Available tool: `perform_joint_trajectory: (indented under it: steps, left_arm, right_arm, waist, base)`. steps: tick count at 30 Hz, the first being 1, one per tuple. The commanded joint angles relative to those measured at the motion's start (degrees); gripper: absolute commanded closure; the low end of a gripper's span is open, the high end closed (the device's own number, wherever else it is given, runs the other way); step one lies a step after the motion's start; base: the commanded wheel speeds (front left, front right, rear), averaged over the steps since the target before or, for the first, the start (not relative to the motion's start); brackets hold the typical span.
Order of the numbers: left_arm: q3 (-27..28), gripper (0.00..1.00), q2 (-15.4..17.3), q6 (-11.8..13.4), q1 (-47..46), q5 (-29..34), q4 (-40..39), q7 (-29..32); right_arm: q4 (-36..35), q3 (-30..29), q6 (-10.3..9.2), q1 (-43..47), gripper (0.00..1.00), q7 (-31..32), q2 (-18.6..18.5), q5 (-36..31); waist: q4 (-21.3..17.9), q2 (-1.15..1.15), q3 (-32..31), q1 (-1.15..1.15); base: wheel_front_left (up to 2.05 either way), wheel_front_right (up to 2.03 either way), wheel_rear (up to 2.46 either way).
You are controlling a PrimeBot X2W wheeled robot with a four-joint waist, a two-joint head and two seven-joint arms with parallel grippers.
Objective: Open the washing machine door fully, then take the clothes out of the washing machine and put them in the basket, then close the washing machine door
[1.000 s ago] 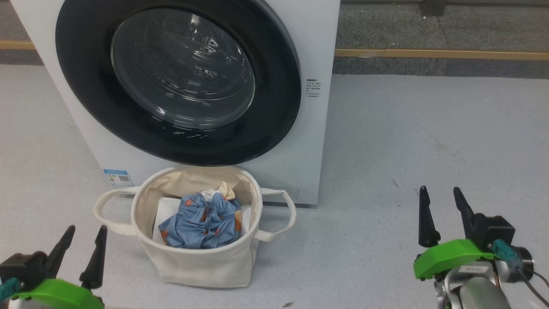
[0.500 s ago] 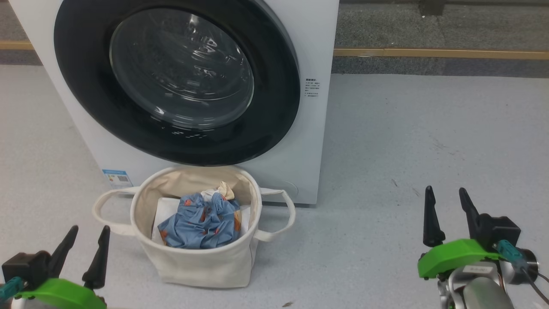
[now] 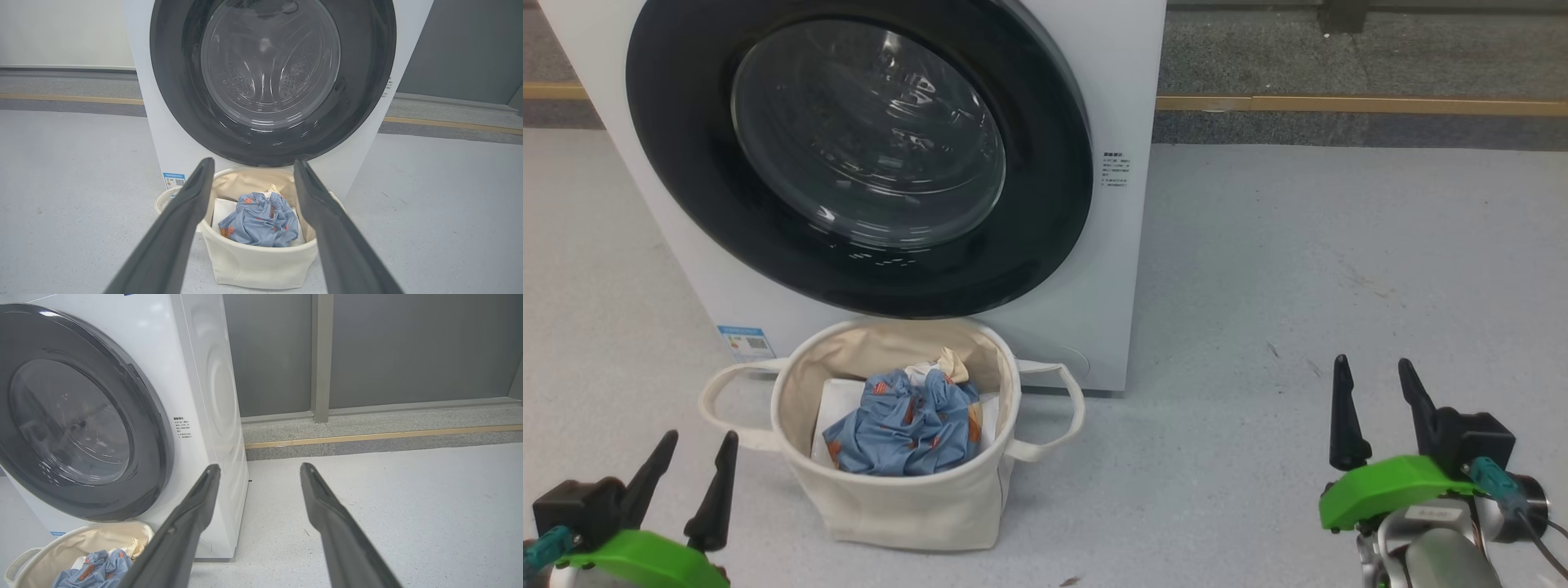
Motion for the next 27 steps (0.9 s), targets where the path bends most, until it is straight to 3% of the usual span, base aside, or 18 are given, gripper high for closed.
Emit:
perform_joint_trajectory:
  steps: [1,12,13,19,25,27]
  left_arm:
    - [2.2,0.0,2.9,0.1,-3.9,-0.6,-1.1,-0.7]
    - [1.0,0.0,3.0,0.1,-4.7,-1.3,-1.3,-0.7]
    - [-1.4,1.0,0.3,0.0,-0.5,-0.9,0.1,0.0]
    - [-2.8,1.0,-3.6,0.0,3.7,-1.3,3.4,0.3]
    - [-1.7,1.0,-4.5,0.0,3.8,-4.2,2.5,1.4]
    - [-1.3,1.0,-4.9,0.0,3.9,-5.1,2.2,1.7]
  right_arm:
    - [-1.5,1.2,-0.08,-1.5,0.0,-0.3,0.1,-0.5]
    - [-1.2,1.1,-0.08,-1.8,0.0,-0.3,0.1,-1.2]
    - [0.4,-0.1,0.0,0.0,1.0,0.0,0.0,-0.9]
    - [5.3,-0.1,0.0,3.8,1.0,0.3,0.5,-0.4]
    - [4.8,-0.5,0.0,3.8,1.0,1.4,0.5,3.7]
    - [4.5,-0.6,-0.01,3.9,1.0,1.7,0.5,5.0]
  waist:
    - [0.0,0.0,0.0,0.0]
    - [0.0,0.0,0.2,0.0]
    - [0.0,0.0,0.2,0.0]
    - [0.0,0.0,0.2,0.0]
    - [0.2,0.0,0.3,0.14]
    - [0.3,0.0,0.4,0.08]
  base:
    - [0.0,0.0,0.0]
    - [0.0,0.0,0.0]
    - [0.0,0.0,0.0]
    - [0.0,0.0,0.0]
    - [0.0,0.0,0.0]
    - [0.0,0.0,0.0]
